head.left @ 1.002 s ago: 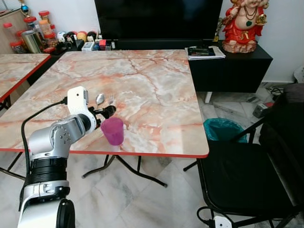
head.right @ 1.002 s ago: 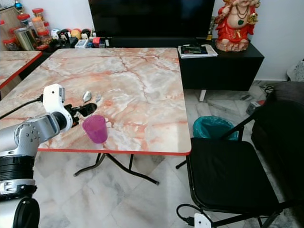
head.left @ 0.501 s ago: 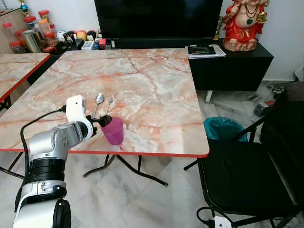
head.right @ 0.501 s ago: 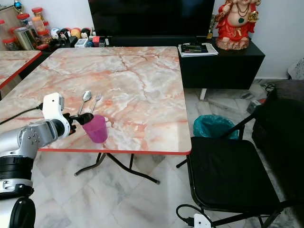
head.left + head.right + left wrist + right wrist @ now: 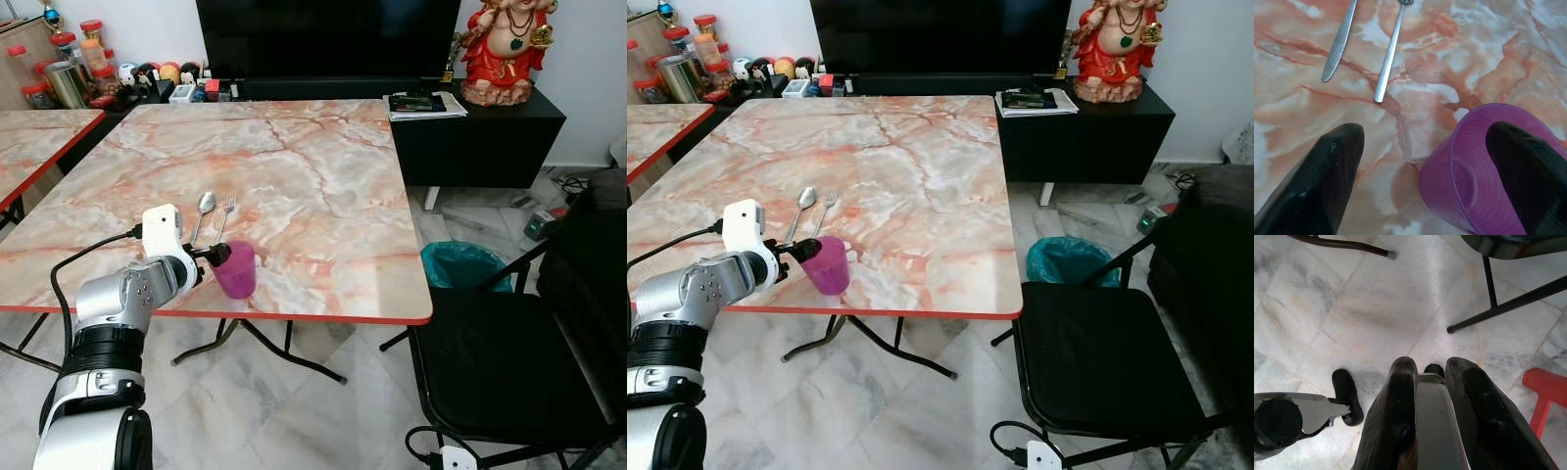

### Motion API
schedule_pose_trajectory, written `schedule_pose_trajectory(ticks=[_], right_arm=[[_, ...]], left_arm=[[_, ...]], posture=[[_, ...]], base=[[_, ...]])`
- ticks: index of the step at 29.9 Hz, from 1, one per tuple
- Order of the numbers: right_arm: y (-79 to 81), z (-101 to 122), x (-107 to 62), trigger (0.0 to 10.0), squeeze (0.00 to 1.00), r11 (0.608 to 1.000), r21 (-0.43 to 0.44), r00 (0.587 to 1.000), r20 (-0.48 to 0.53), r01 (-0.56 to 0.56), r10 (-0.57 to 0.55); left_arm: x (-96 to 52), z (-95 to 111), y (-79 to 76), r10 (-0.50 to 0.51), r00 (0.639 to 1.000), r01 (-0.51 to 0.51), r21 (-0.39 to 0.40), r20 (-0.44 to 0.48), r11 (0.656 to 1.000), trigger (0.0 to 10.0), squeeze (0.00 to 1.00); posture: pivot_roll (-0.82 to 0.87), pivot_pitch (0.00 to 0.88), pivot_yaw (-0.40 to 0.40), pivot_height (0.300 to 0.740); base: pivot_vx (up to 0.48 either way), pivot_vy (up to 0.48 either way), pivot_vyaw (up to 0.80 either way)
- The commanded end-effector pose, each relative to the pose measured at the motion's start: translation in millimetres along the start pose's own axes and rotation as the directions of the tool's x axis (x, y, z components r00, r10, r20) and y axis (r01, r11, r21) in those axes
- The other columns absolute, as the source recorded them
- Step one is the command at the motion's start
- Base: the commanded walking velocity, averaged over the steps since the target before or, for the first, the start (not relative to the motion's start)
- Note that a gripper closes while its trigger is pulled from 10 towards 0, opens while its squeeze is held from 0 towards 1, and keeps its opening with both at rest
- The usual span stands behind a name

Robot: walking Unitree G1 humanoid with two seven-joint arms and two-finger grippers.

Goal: Setting the table

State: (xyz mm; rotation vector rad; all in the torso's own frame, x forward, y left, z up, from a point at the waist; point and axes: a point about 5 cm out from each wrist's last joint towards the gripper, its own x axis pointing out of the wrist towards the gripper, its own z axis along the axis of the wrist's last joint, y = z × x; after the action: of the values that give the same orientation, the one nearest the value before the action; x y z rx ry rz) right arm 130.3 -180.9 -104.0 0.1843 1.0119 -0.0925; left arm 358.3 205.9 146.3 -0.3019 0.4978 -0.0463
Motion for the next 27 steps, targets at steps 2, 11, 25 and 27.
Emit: schedule_pose_trajectory(ticks=[2,11,25,27], right_arm=[[1.6,1.1,0.4,10.0,0.00,1.000,0.015,1.000,0.008,0.002,-0.002],[1.0,1.6,0.5,10.0,0.00,1.000,0.011,1.000,0.008,0.006,-0.006],[1.5,1.5,0.6,10.0,0.00,1.000,0.011,1.000,0.008,0.006,-0.006],[1.7,1.3,0.5,10.0,0.00,1.000,0.012,1.000,0.007,0.006,-0.006]], left_arm=[[2.8,3.3,0.4,0.027,0.999,-0.027,0.001,0.020,1.000,10.0,0.00],[3.0,6.9,0.6,0.050,0.998,-0.050,0.008,0.036,0.999,4.7,0.00],[2.5,6.9,-1.4,0.039,0.999,-0.039,0.012,0.035,0.999,0.2,0.00],[2.3,5.6,-1.5,0.037,0.999,-0.038,0.014,0.031,0.999,0.1,0.00]], posture=[[-0.03,0.000,0.060,0.740],[-0.03,0.000,0.059,0.740],[-0.03,0.000,0.060,0.740],[-0.03,0.000,0.061,0.740]], base=[[0.000,0.000,0.00],[0.000,0.000,0.00],[0.000,0.000,0.00],[0.000,0.000,0.00]])
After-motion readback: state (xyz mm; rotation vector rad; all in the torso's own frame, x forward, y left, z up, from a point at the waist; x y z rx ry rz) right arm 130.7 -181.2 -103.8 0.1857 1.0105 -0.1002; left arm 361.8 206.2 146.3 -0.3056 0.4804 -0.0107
